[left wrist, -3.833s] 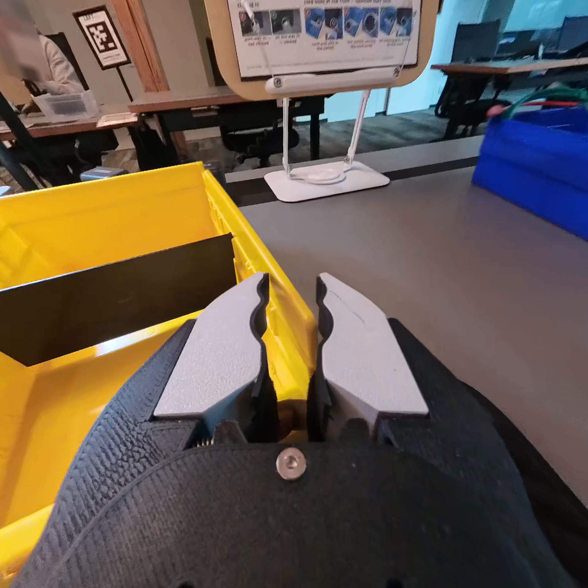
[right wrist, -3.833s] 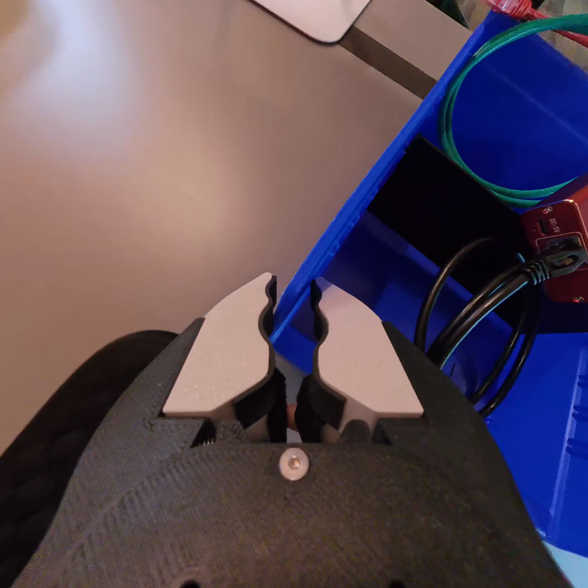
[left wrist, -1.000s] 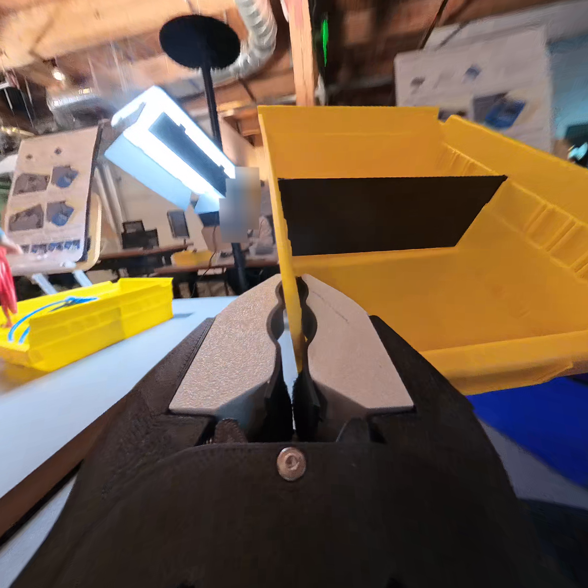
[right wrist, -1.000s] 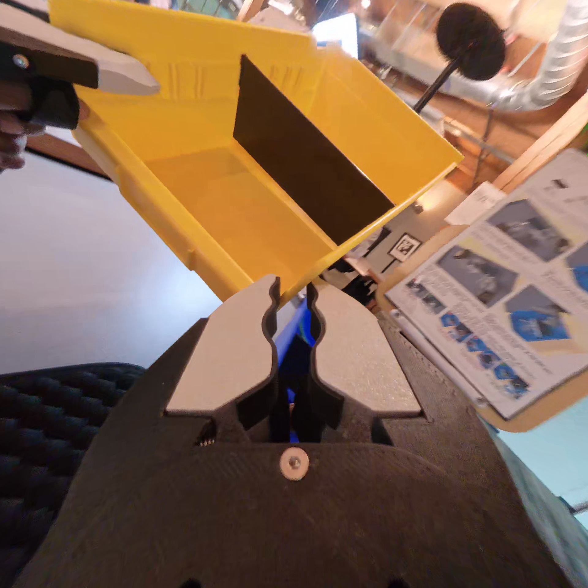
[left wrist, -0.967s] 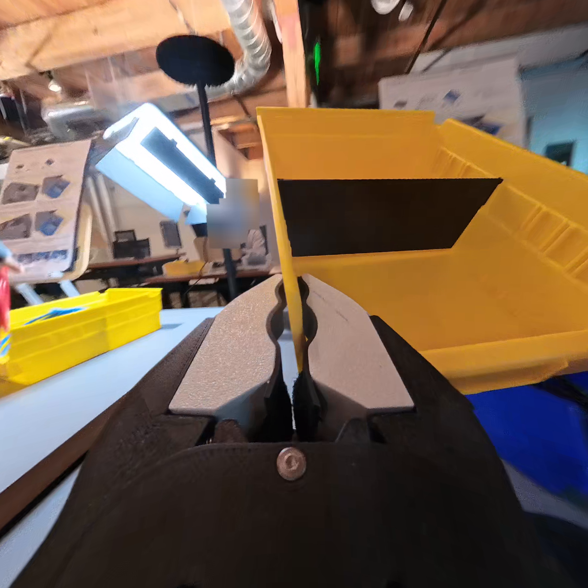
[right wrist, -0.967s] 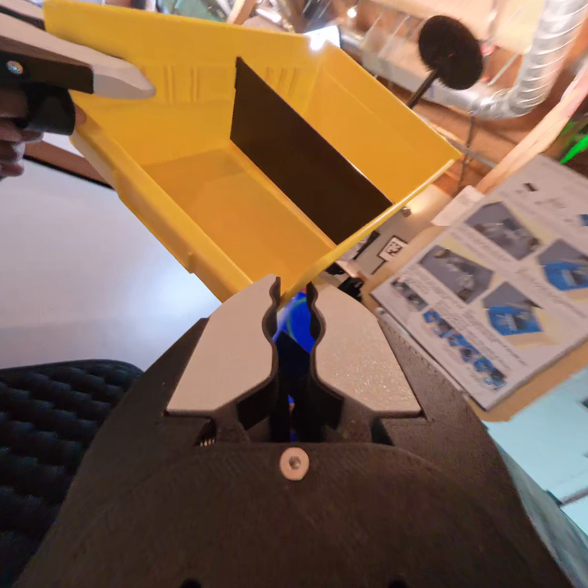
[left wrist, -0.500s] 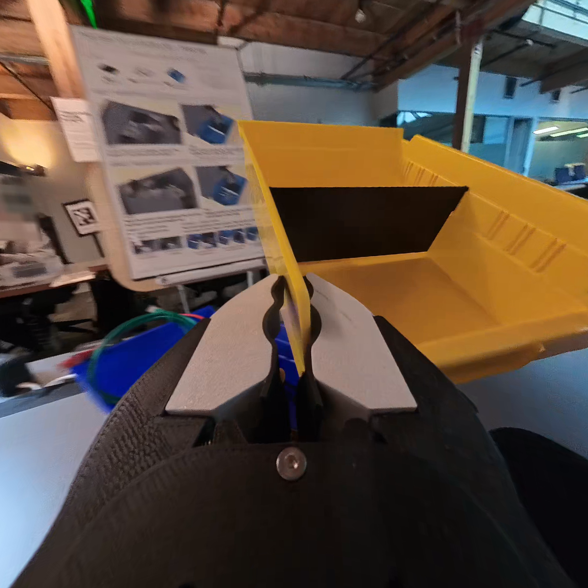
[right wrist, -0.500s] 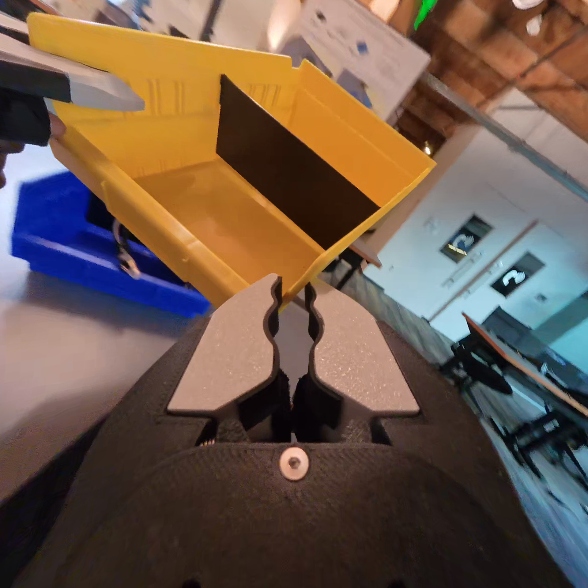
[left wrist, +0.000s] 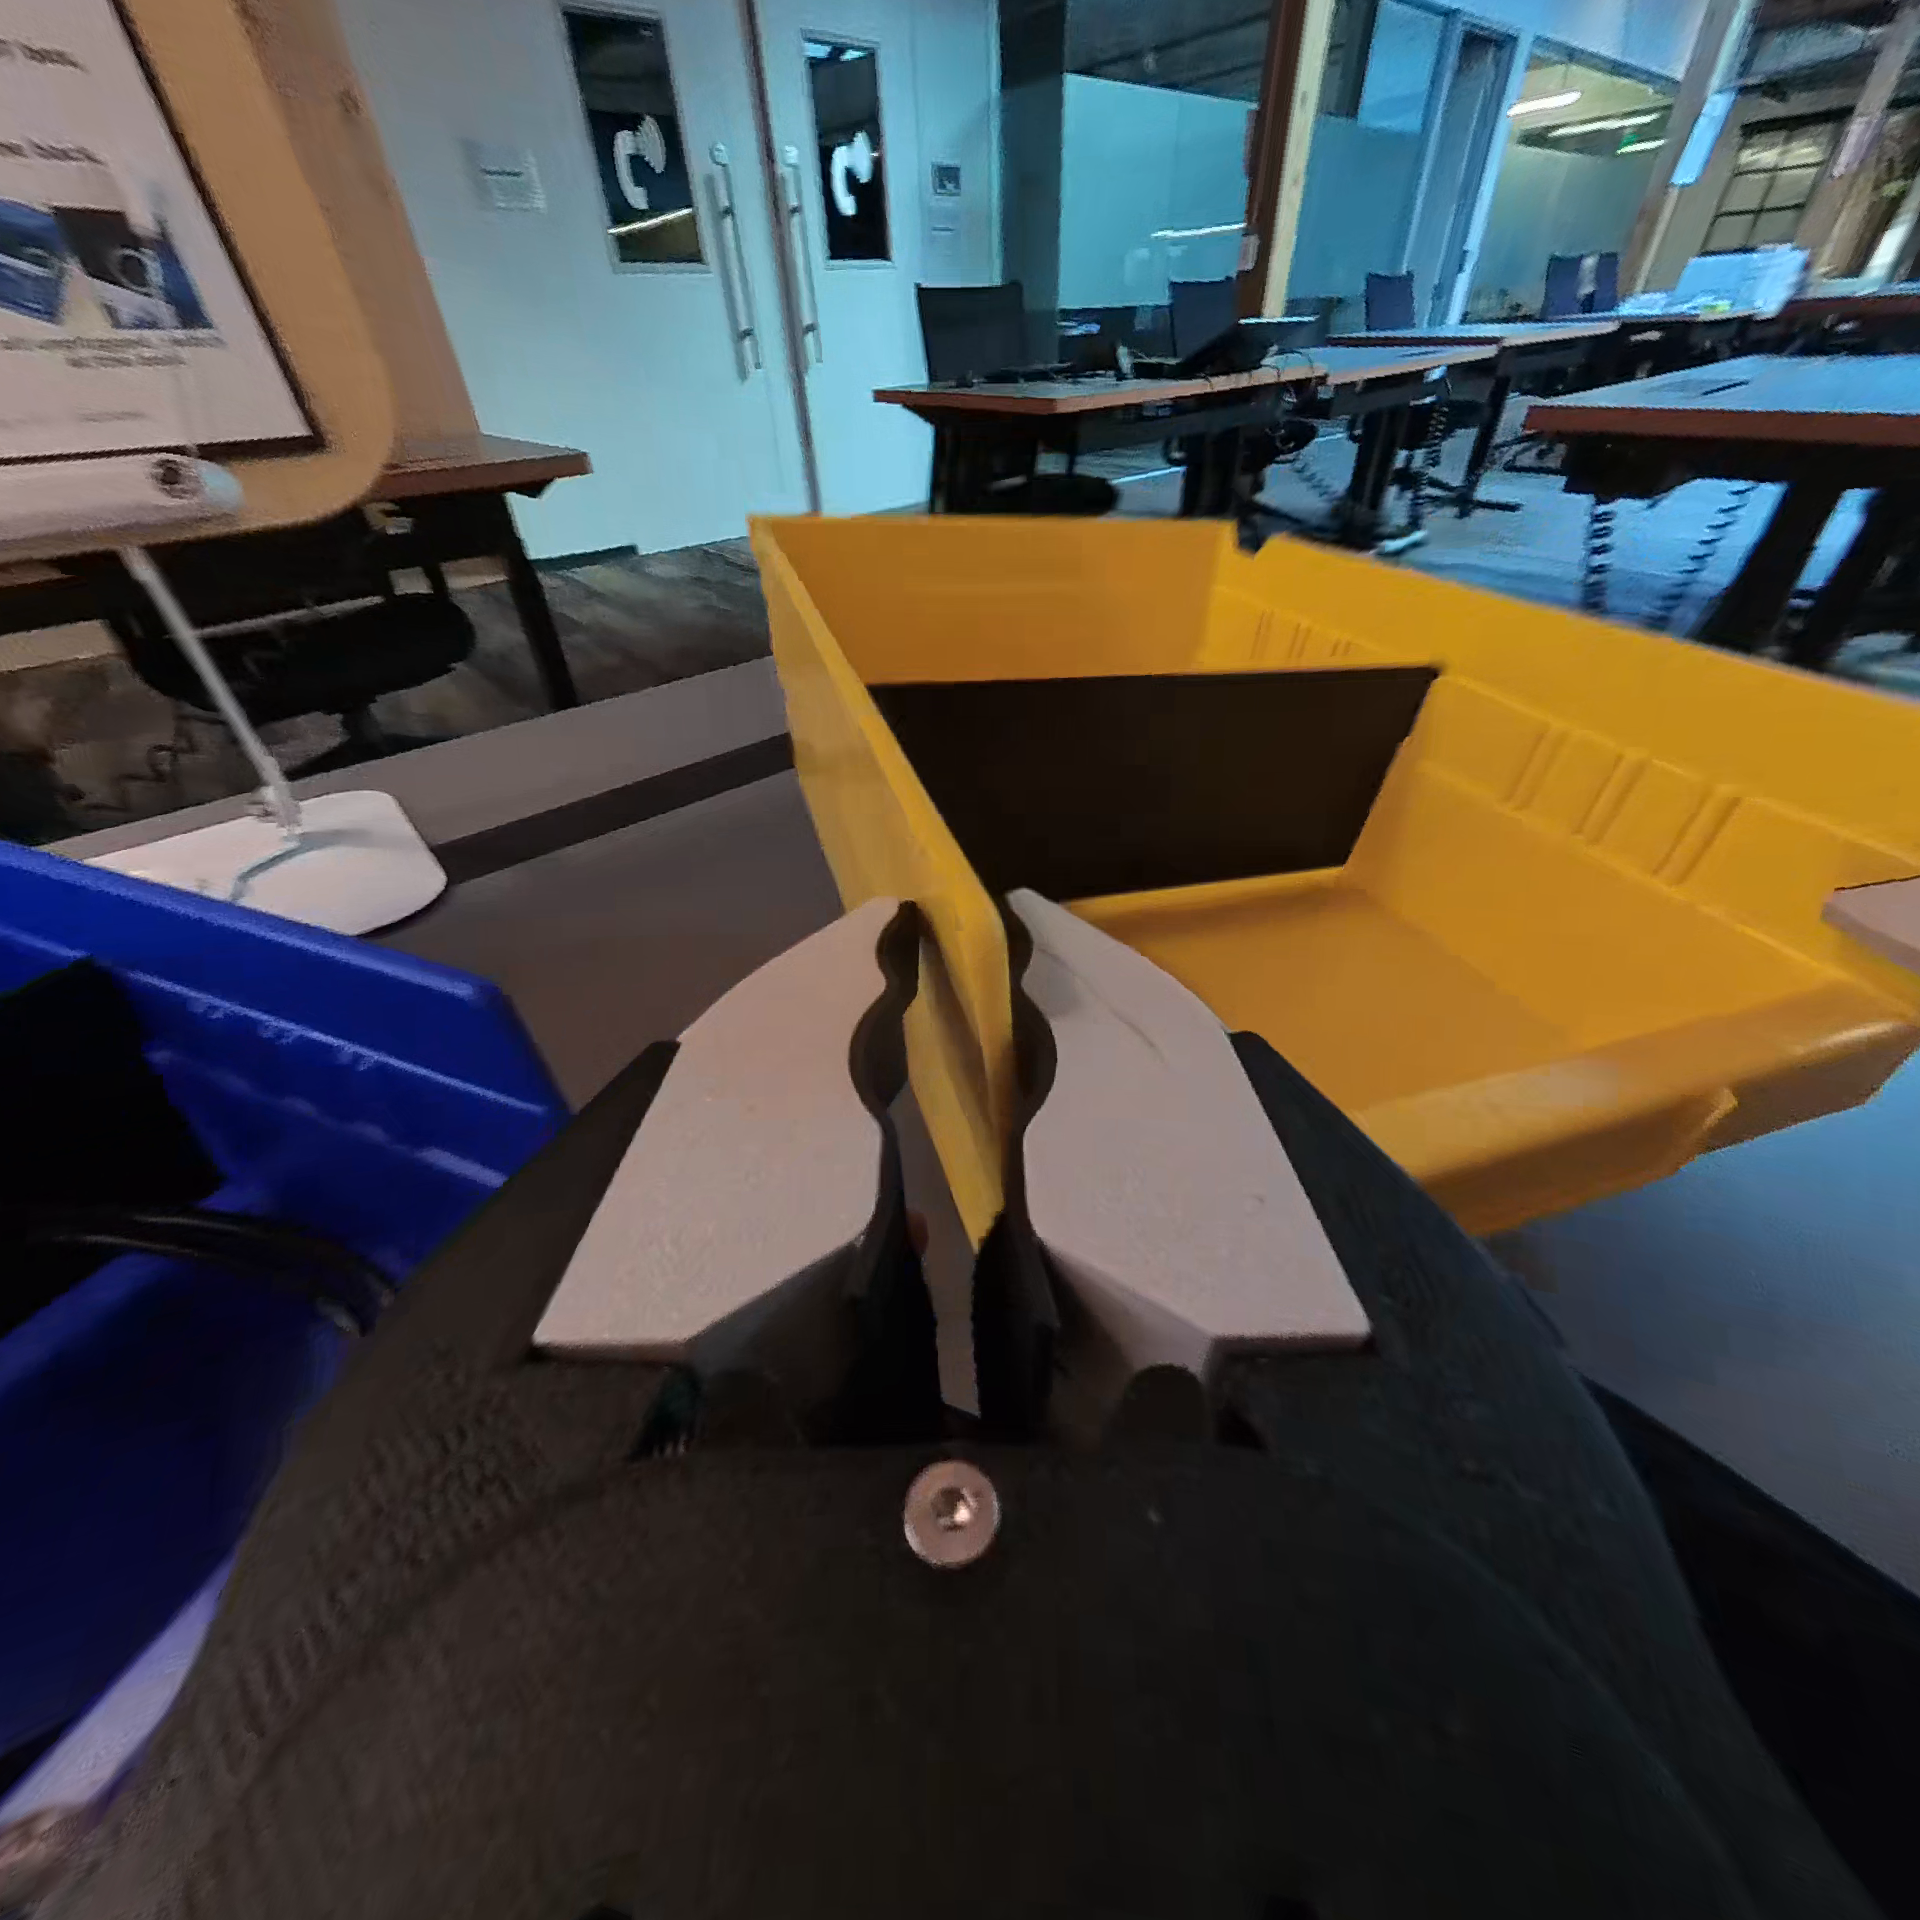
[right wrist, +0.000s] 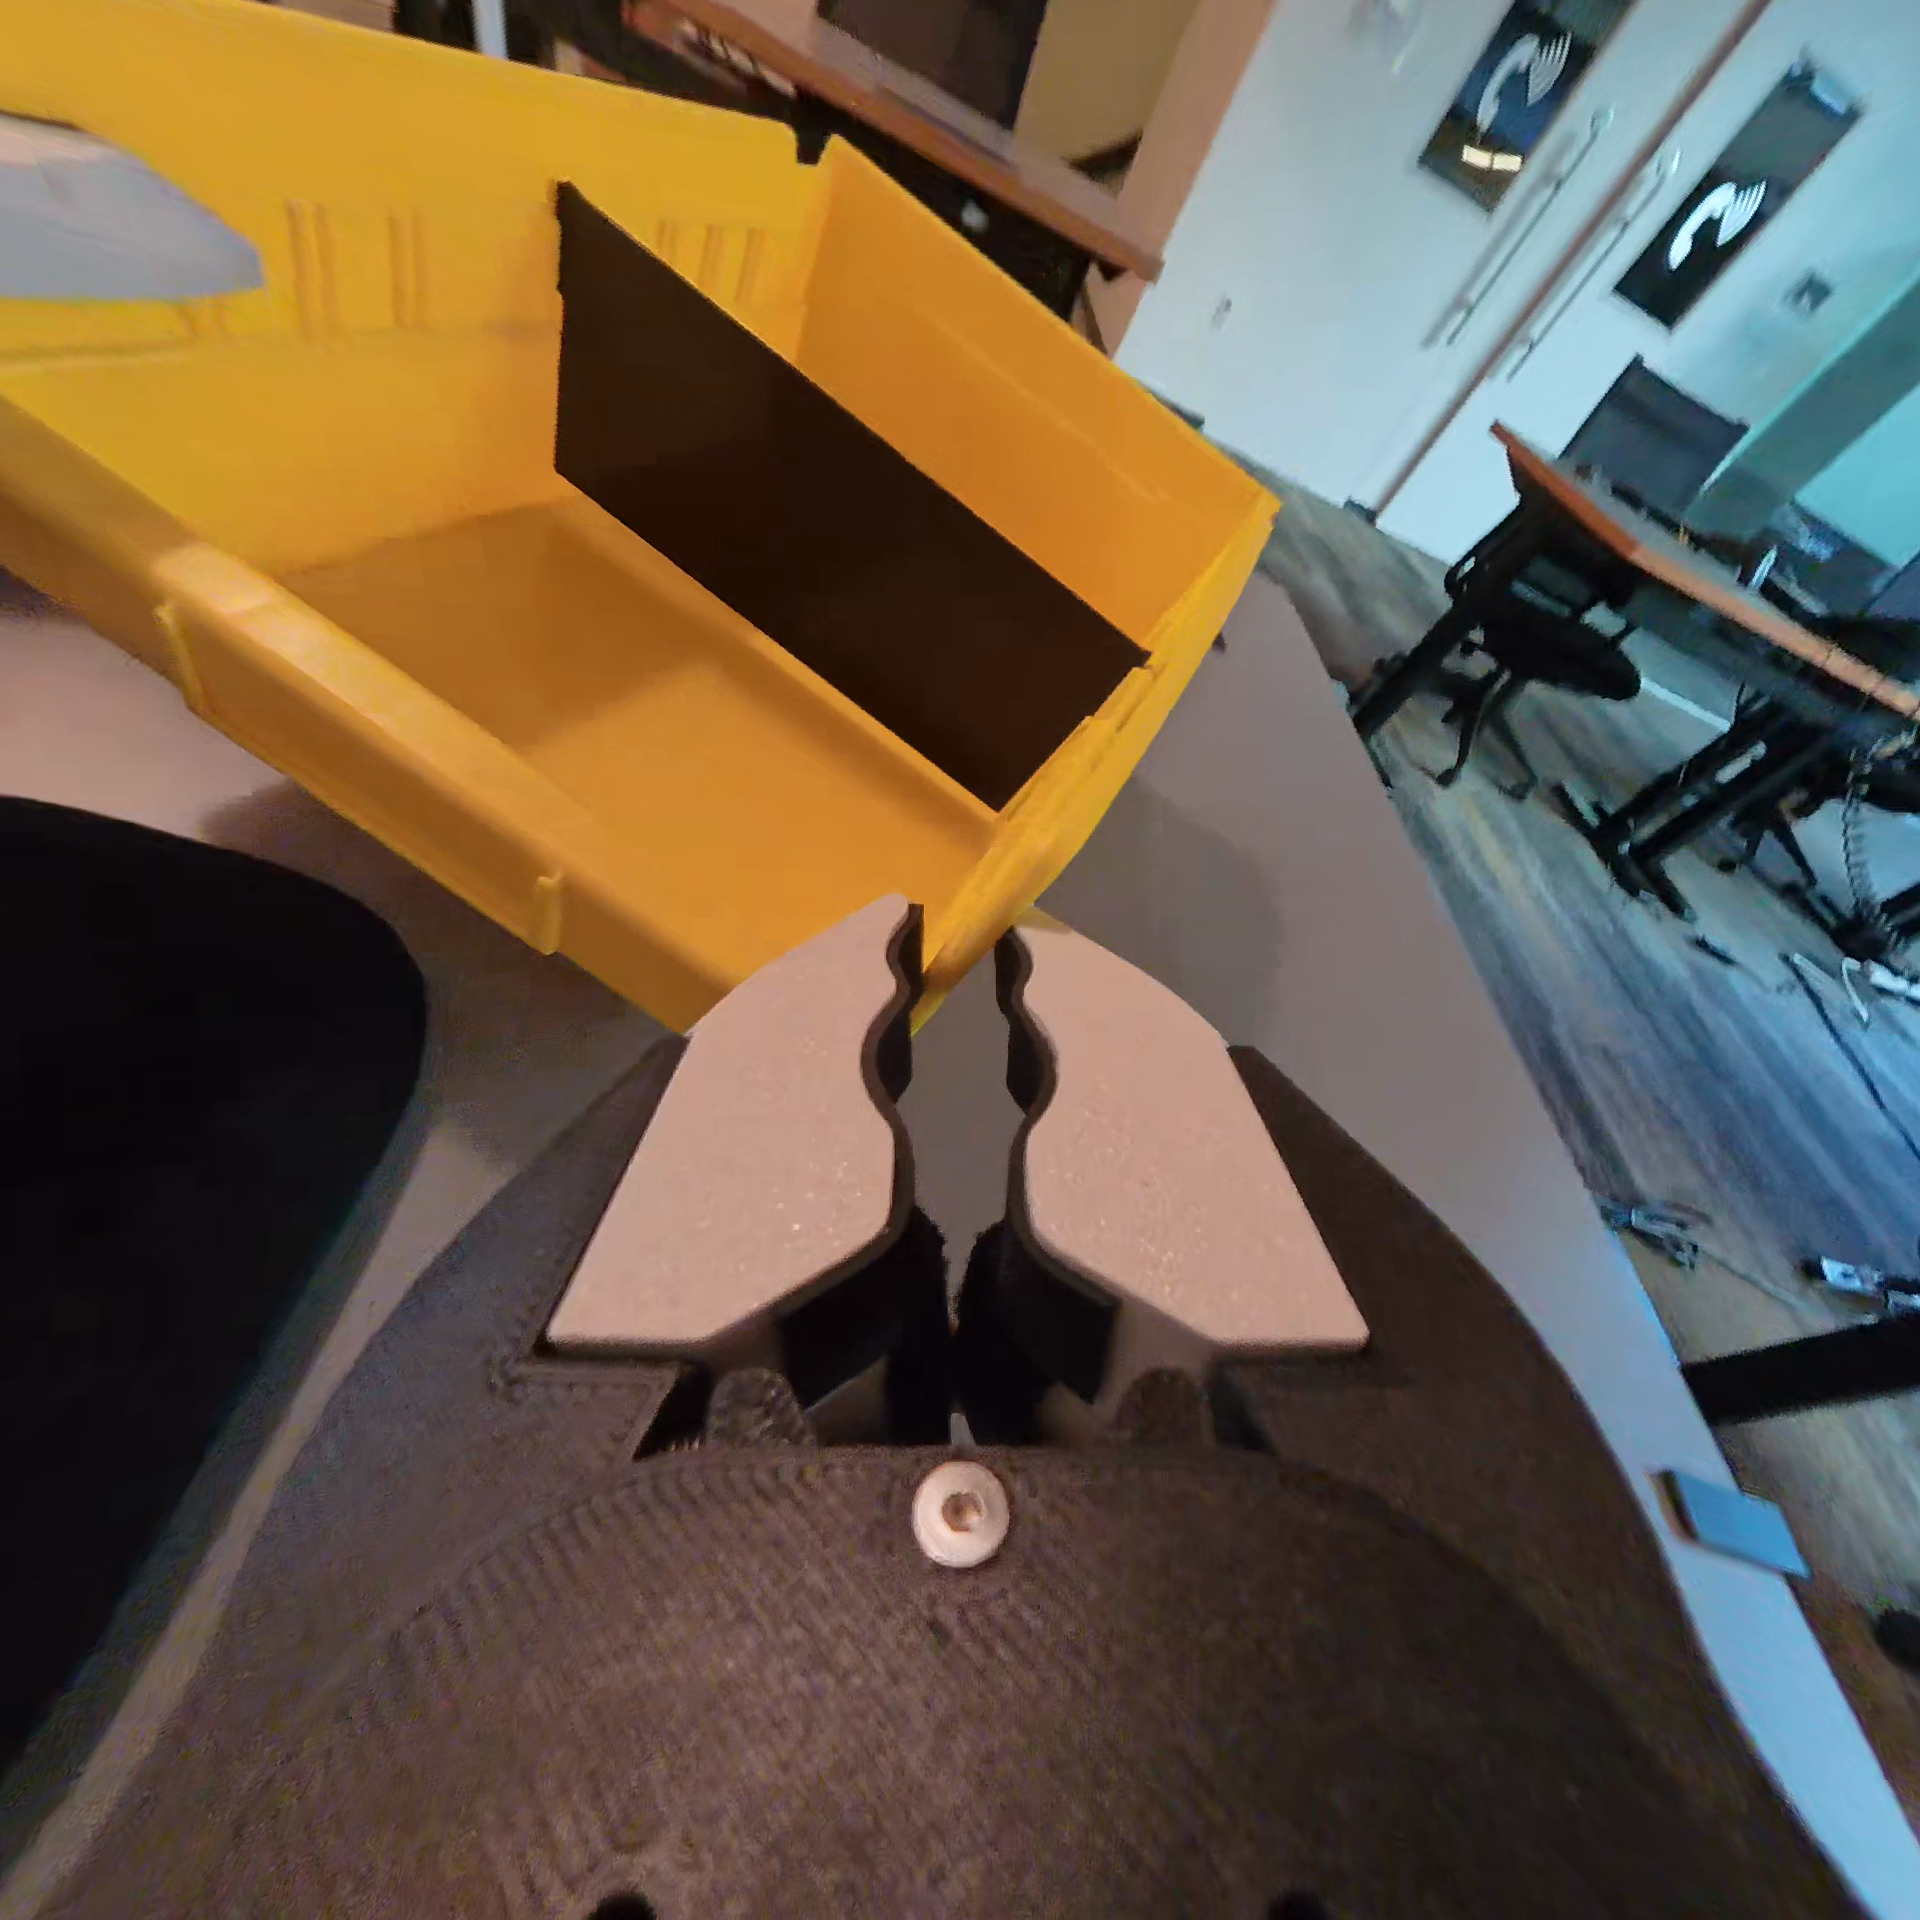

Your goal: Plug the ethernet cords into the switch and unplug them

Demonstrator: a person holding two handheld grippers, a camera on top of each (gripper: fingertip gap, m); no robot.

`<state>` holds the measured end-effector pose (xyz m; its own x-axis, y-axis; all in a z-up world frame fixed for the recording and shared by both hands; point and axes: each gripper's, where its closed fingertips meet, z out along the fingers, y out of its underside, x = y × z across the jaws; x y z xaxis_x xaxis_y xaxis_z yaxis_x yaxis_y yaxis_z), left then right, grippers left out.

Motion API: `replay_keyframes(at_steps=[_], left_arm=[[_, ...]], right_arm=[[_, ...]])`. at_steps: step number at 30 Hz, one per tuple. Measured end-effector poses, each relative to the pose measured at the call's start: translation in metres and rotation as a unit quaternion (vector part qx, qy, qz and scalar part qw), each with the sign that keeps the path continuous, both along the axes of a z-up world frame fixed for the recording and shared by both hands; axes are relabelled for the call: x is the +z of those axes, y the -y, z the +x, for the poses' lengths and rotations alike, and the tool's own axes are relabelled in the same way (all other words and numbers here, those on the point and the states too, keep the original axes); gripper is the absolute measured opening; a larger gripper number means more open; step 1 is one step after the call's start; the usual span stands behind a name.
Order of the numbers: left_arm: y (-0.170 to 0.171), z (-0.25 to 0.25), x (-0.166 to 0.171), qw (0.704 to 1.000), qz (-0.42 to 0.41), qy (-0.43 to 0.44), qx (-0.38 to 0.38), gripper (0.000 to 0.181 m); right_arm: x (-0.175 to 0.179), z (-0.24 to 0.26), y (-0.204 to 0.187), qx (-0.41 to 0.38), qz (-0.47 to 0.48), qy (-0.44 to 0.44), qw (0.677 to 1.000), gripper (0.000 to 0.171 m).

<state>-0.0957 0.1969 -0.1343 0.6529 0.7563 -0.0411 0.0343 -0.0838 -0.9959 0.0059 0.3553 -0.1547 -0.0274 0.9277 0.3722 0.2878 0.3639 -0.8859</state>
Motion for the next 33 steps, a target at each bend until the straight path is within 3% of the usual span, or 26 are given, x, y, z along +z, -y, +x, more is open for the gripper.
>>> replay_keyframes(at_steps=[4, 7, 9, 12, 14, 16, 18, 20, 22, 25, 26, 33], left_arm=[[-0.008, 0.004, -0.014, 0.999, 0.001, 0.013, -0.033, 0.020], [-0.008, 0.010, -0.039, 0.990, -0.111, 0.054, -0.070, 0.027], [0.005, 0.014, -0.034, 0.984, -0.151, 0.058, -0.071, 0.054], [0.035, 0.017, -0.023, 0.975, -0.208, 0.045, -0.070, 0.072], [0.055, 0.015, -0.033, 0.960, -0.262, 0.066, -0.069, 0.070], [0.079, 0.004, -0.045, 0.938, -0.340, 0.051, -0.039, 0.068], [0.094, -0.001, -0.053, 0.921, -0.385, 0.046, -0.027, 0.066], [0.101, -0.001, -0.058, 0.912, -0.406, 0.050, -0.028, 0.063], [0.108, -0.001, -0.068, 0.898, -0.433, 0.066, -0.033, 0.059], [0.134, -0.016, -0.084, 0.860, -0.507, 0.054, 0.002, 0.037], [0.138, -0.016, -0.085, 0.850, -0.524, 0.047, -0.007, 0.037], [0.189, -0.003, -0.090, 0.837, -0.533, 0.108, -0.063, 0.030]], right_arm=[[-0.008, 0.000, -0.007, -0.002, -0.021, 0.003, 1.000, 0.013], [-0.016, 0.000, -0.010, -0.004, -0.031, 0.020, 0.999, 0.012], [-0.020, 0.000, -0.011, 0.001, -0.043, 0.033, 0.999, 0.022], [0.006, 0.005, -0.016, -0.016, -0.033, -0.027, 0.999, 0.033], [0.032, 0.008, -0.004, 0.006, -0.002, -0.083, 0.997, 0.037], [0.045, 0.007, 0.029, 0.078, 0.050, -0.103, 0.990, 0.037], [0.027, 0.001, 0.061, 0.147, 0.099, -0.043, 0.983, 0.041], [-0.009, -0.006, 0.077, 0.179, 0.127, 0.065, 0.974, 0.057], [-0.038, -0.013, 0.074, 0.162, 0.168, 0.128, 0.964, 0.061], [-0.056, -0.019, 0.071, 0.149, 0.210, 0.148, 0.955, 0.044], [-0.057, -0.019, 0.071, 0.148, 0.207, 0.146, 0.956, 0.040], [-0.058, -0.018, 0.054, 0.127, 0.183, 0.143, 0.964, 0.042]])
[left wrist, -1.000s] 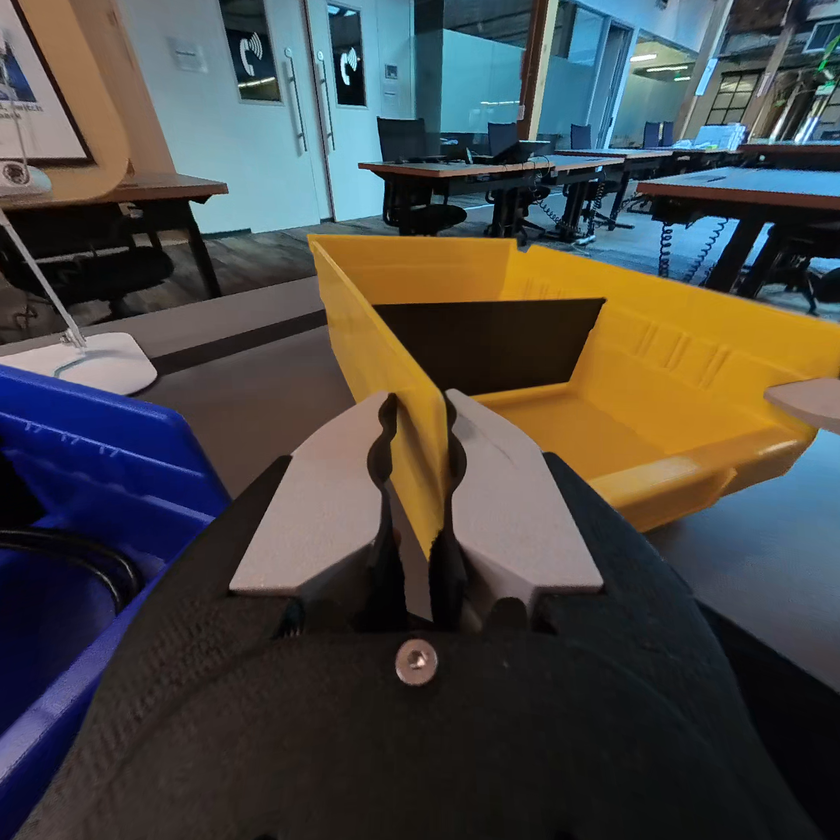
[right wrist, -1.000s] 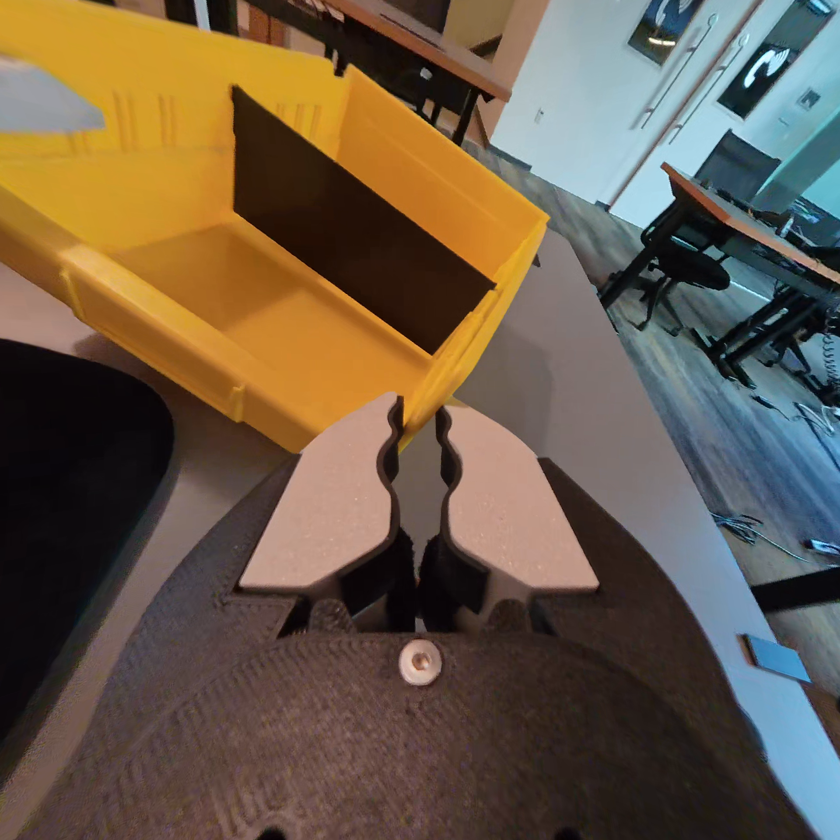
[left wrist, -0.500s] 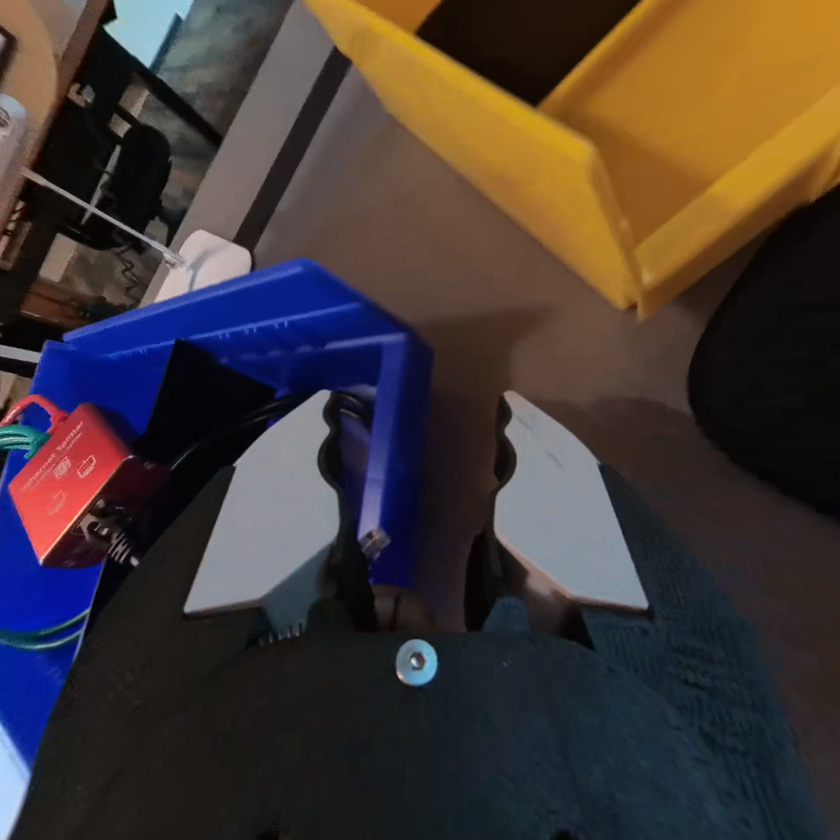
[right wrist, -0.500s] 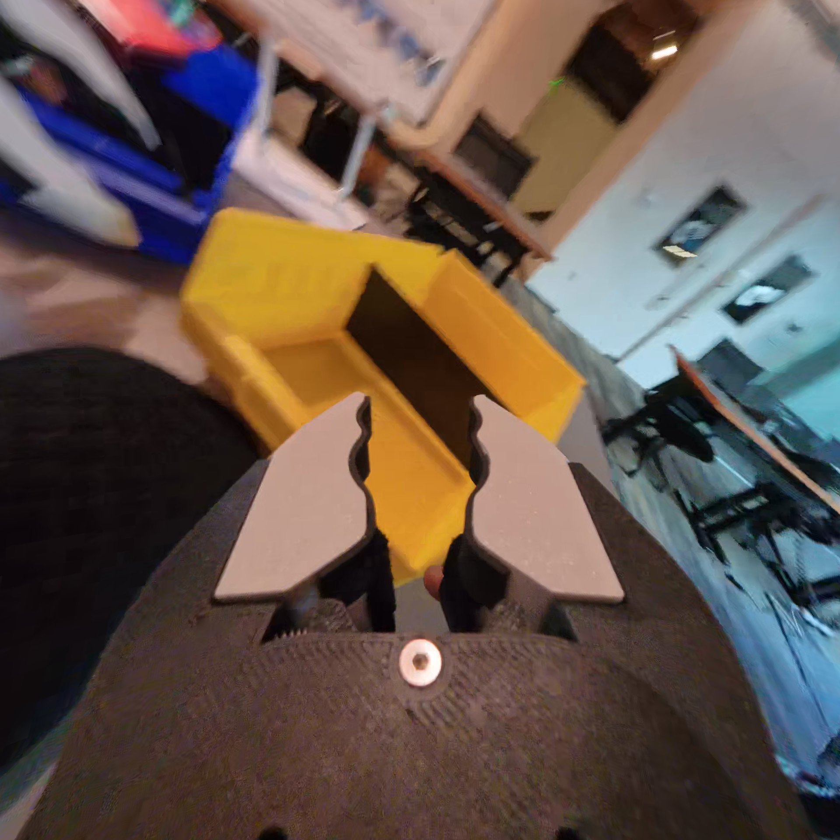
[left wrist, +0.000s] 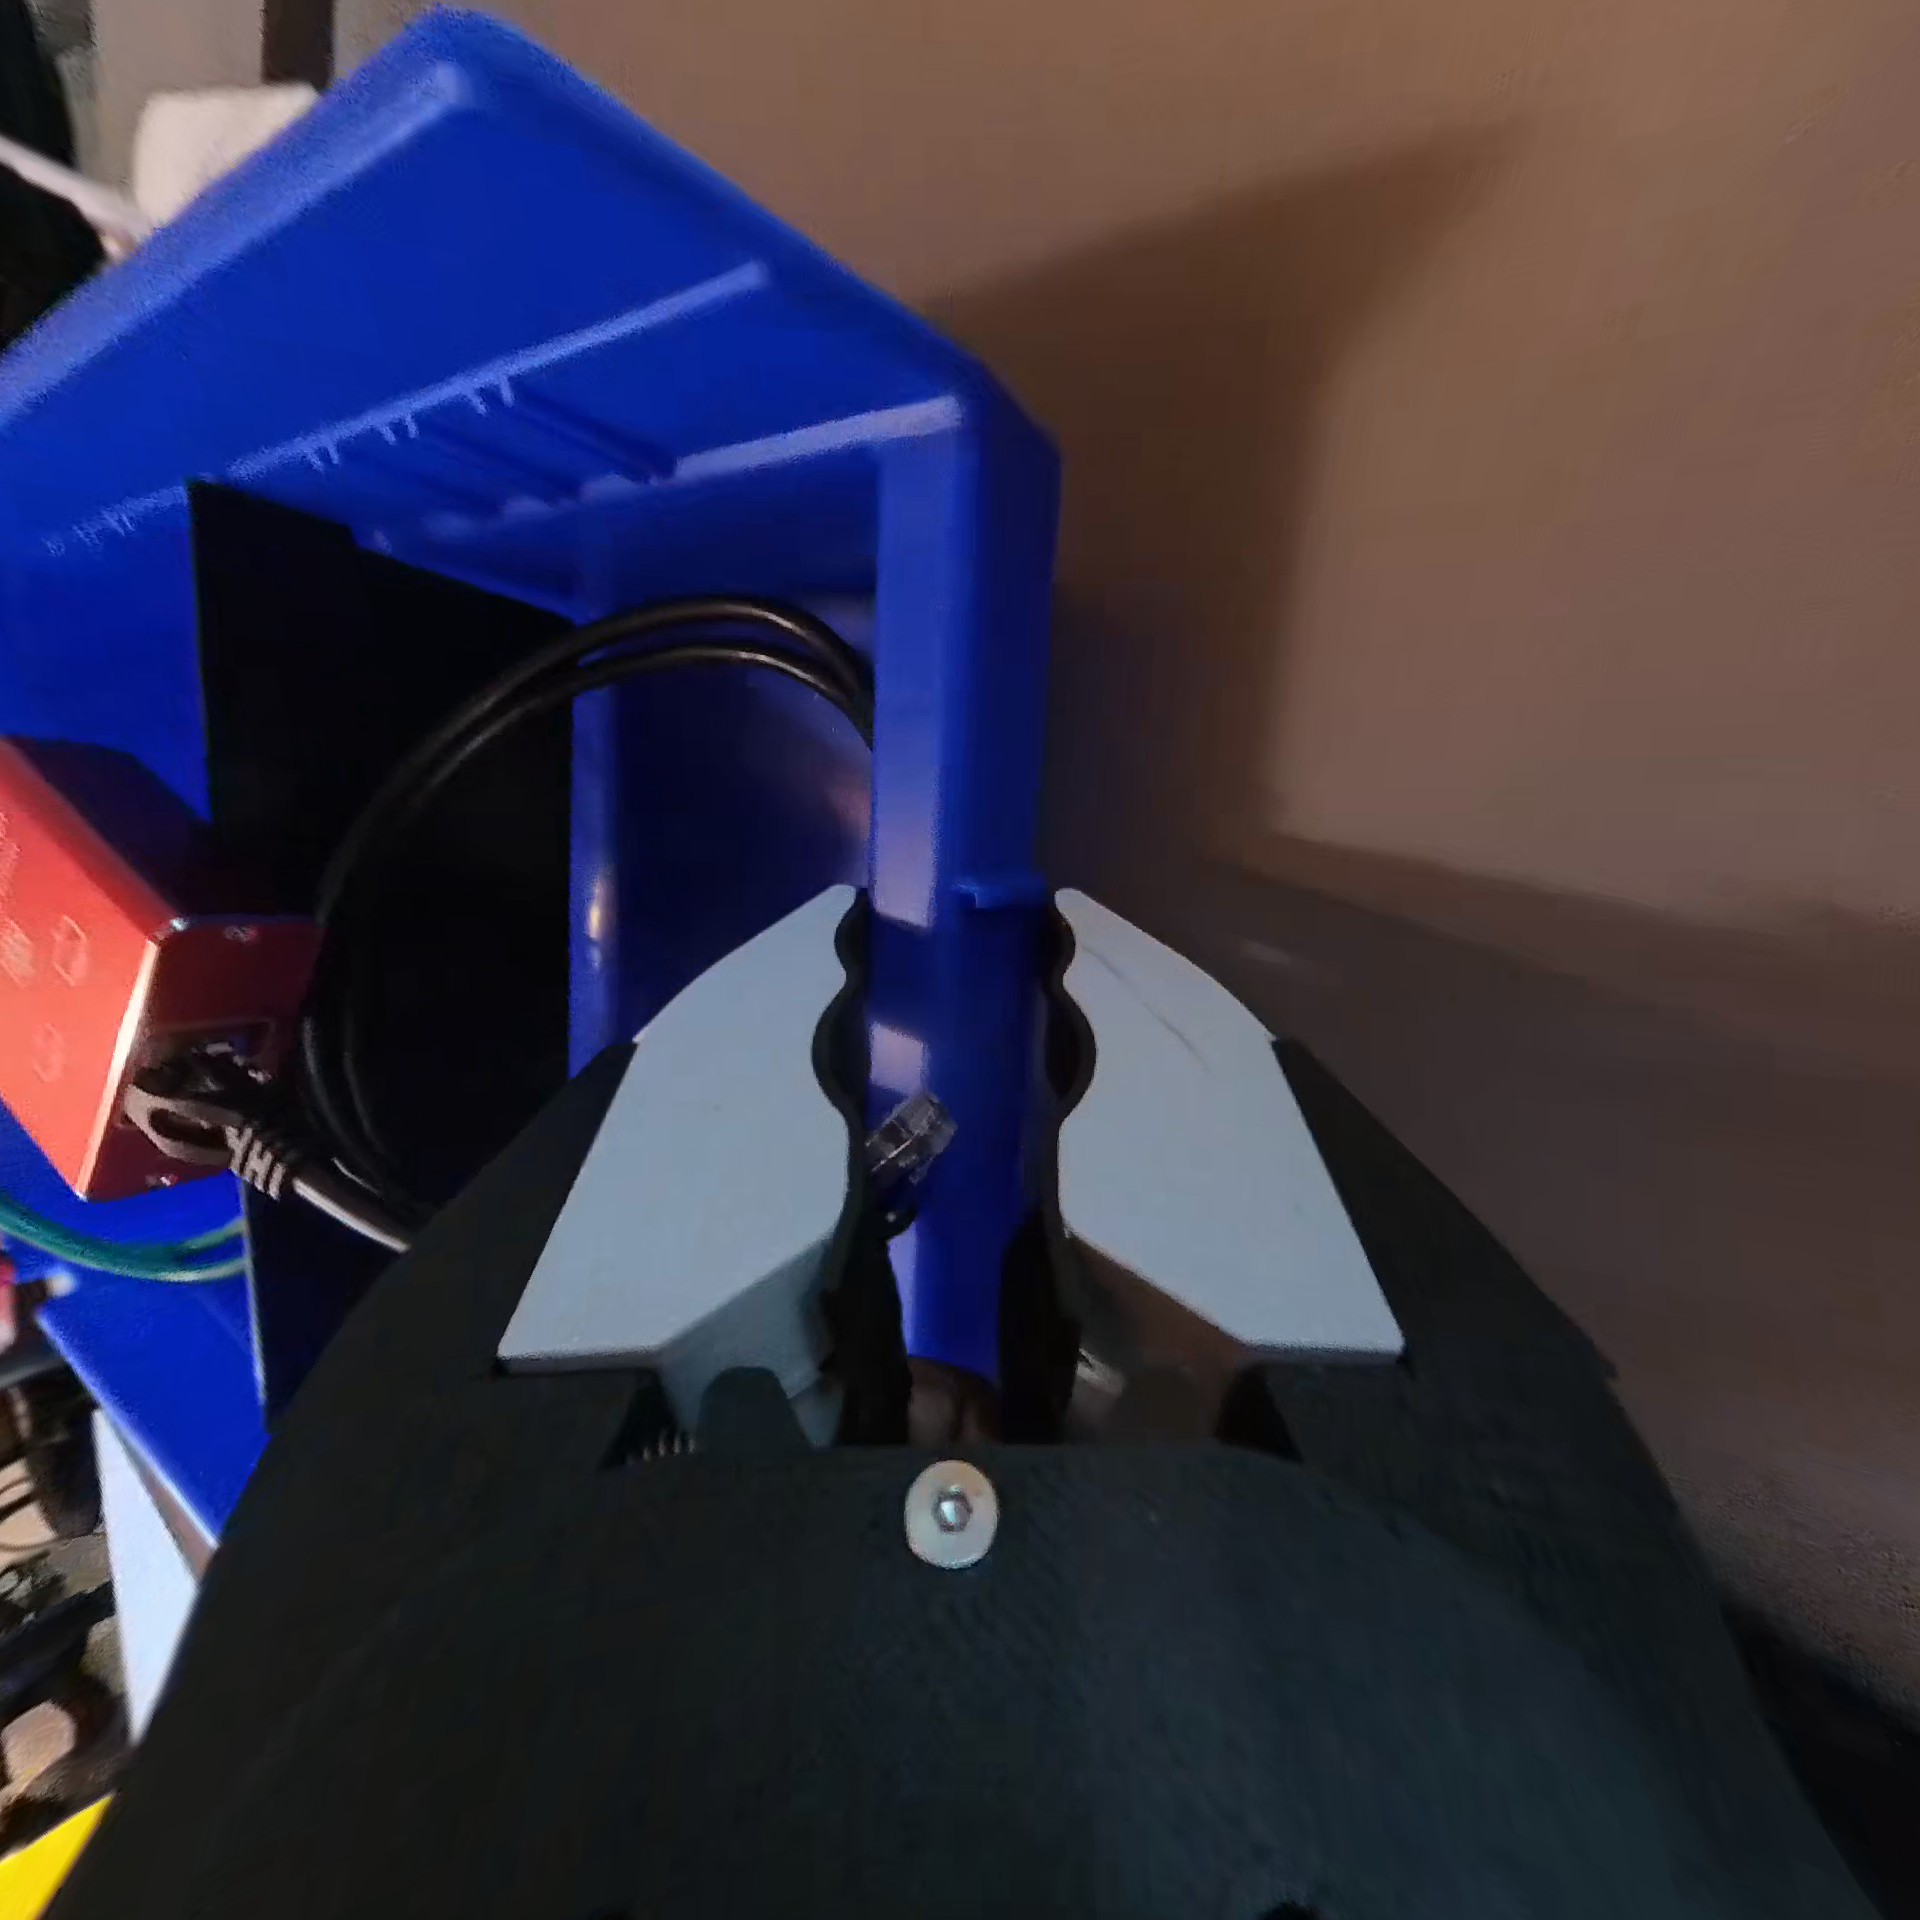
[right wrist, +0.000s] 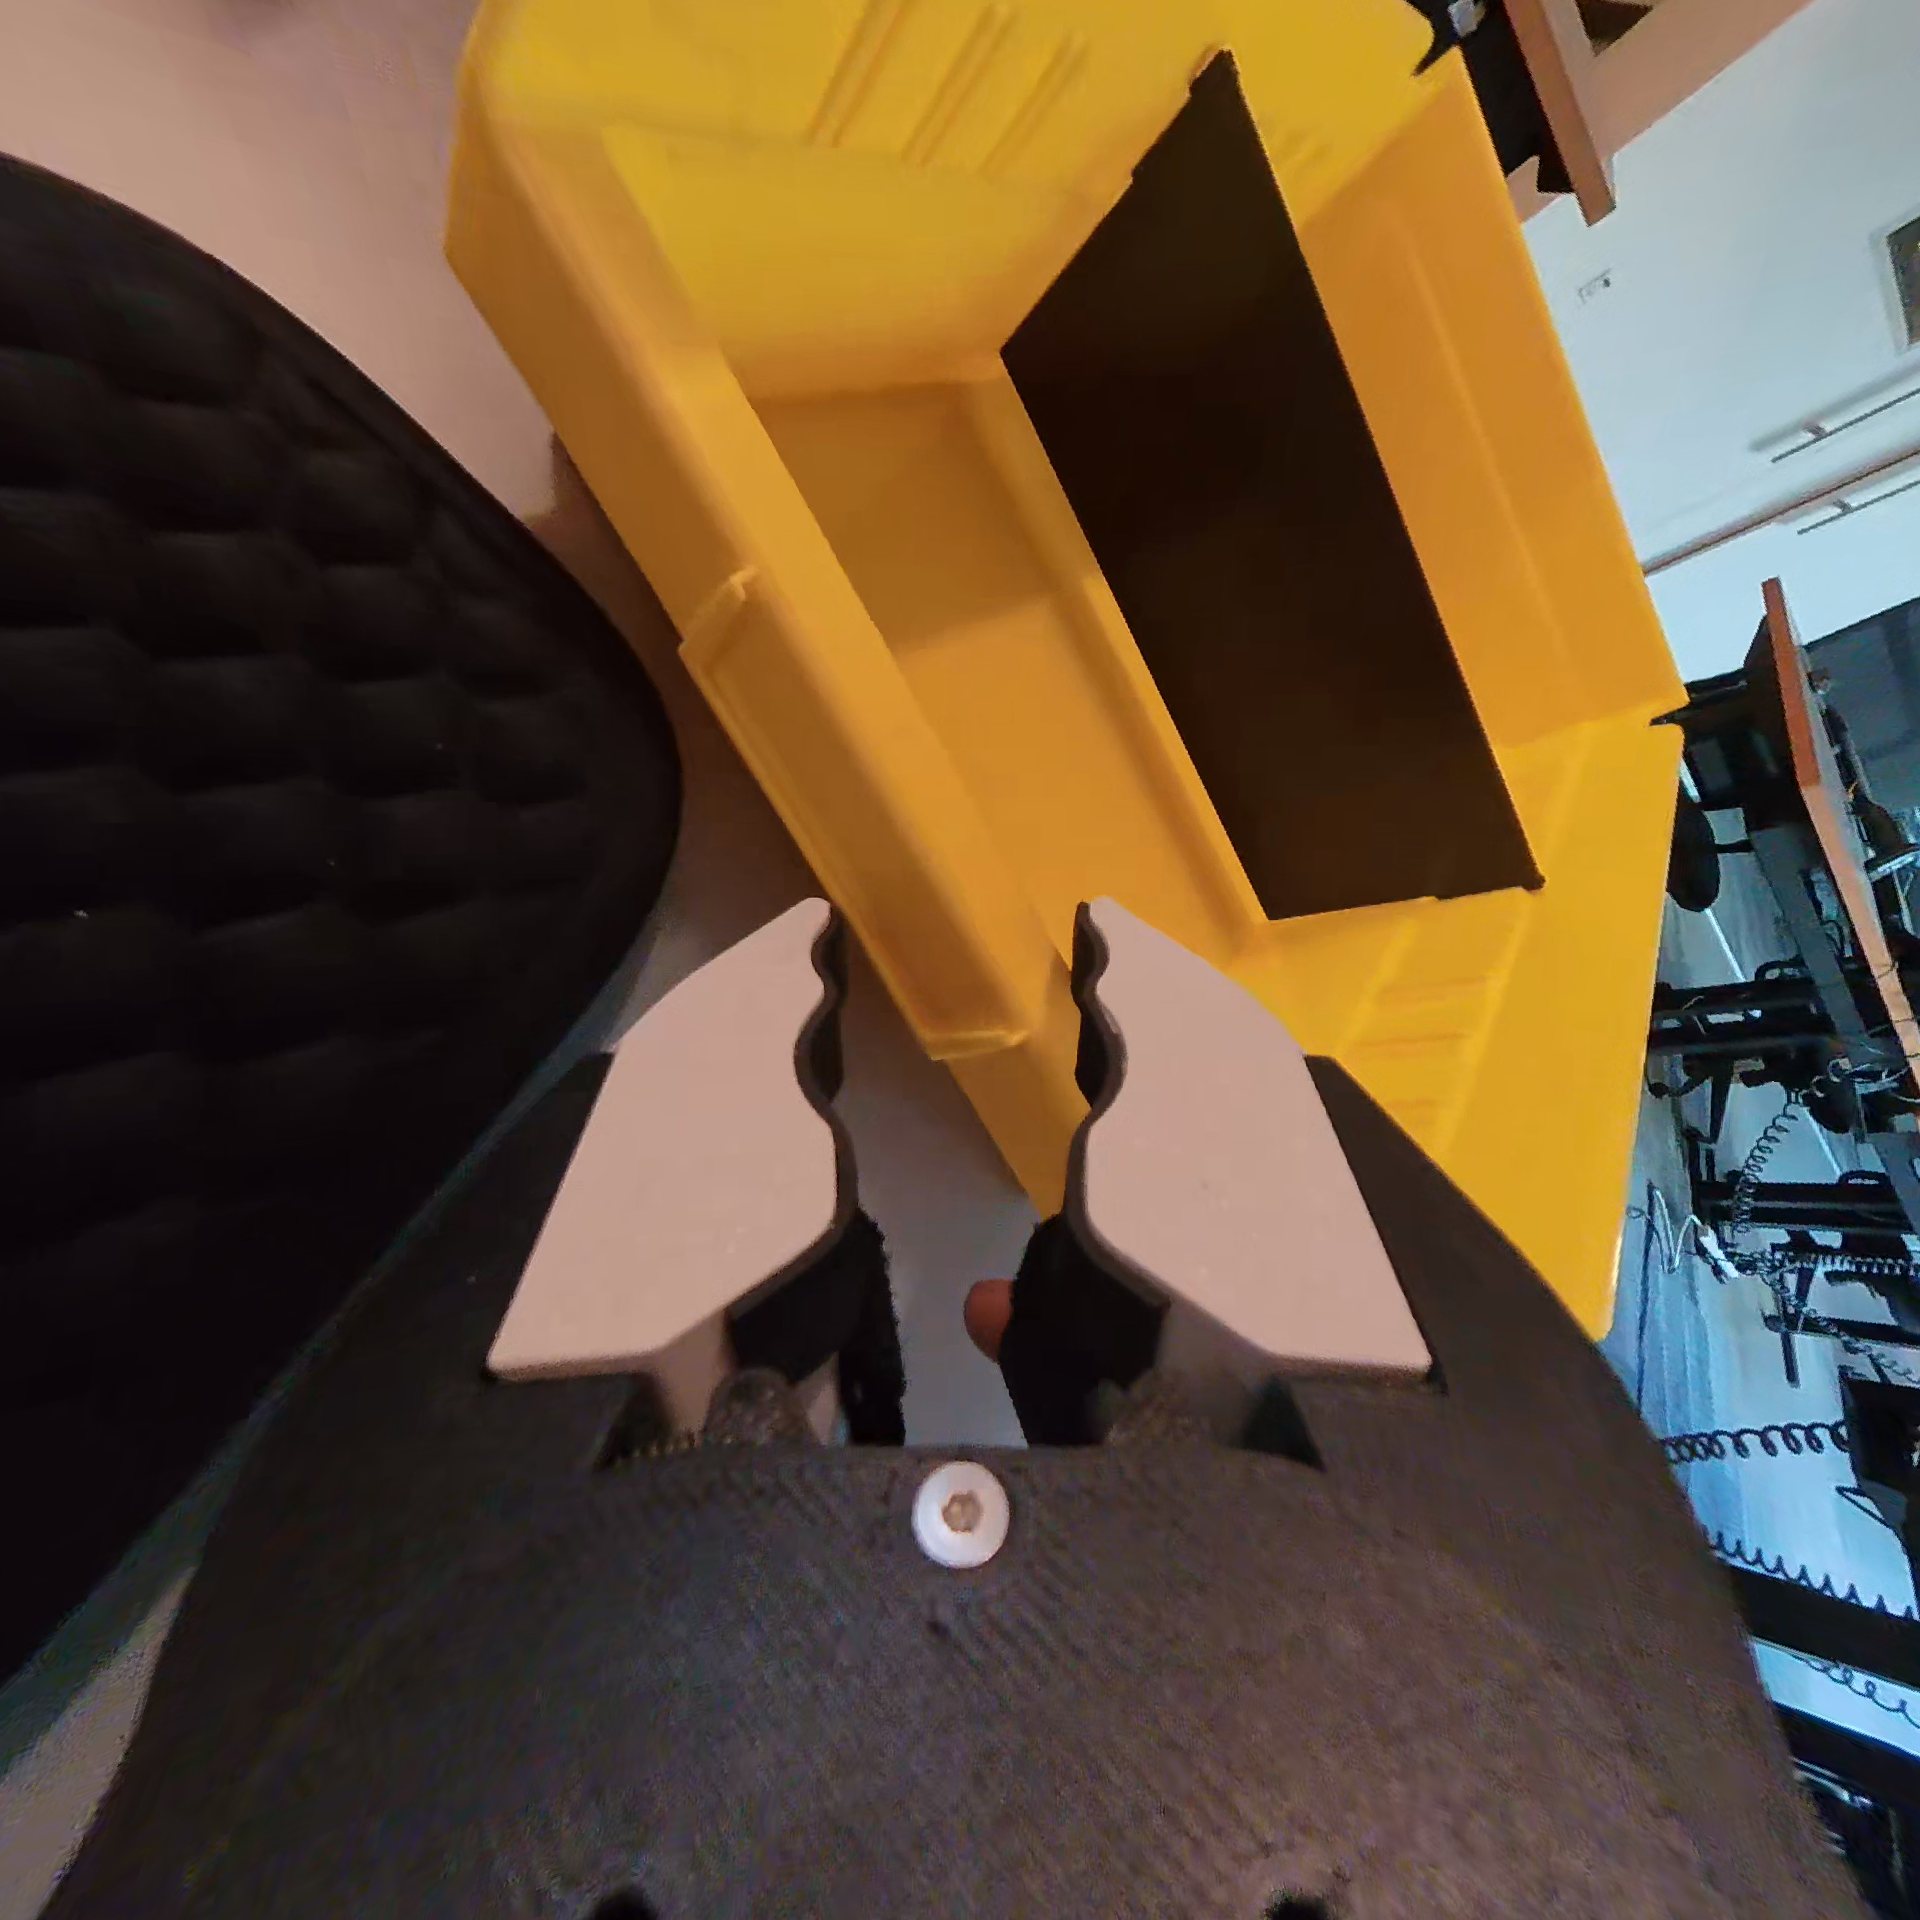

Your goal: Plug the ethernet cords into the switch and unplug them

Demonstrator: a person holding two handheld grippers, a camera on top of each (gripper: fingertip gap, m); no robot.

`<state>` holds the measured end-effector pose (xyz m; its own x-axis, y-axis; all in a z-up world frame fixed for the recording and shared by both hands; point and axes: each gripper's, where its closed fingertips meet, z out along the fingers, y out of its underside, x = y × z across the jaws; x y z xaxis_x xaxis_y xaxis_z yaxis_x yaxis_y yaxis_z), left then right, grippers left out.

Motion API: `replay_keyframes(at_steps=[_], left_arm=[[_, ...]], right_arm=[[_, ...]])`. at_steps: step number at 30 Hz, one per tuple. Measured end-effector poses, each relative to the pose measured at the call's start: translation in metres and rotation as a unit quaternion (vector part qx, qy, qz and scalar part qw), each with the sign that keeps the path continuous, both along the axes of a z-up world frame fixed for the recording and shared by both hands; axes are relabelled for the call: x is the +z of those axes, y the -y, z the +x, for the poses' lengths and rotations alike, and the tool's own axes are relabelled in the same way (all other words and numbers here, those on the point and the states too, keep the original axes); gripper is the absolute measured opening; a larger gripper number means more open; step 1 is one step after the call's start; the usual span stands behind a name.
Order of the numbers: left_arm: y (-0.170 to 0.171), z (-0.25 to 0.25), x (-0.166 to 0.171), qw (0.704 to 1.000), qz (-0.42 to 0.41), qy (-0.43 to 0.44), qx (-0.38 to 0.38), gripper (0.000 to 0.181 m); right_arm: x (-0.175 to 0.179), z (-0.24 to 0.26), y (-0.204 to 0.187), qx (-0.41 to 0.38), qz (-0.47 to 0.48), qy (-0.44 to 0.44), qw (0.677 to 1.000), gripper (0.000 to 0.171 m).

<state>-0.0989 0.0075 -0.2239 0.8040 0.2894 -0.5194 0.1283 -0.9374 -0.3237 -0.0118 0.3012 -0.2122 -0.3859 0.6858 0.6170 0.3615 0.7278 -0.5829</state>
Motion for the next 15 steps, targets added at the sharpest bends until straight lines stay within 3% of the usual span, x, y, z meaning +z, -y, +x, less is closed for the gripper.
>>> replay_keyframes(at_steps=[15], left_arm=[[0.181, 0.040, 0.001, 1.000, -0.006, -0.004, 0.002, 0.032]], right_arm=[[0.000, 0.010, -0.016, 0.010, 0.011, 0.006, 1.000, 0.042]])
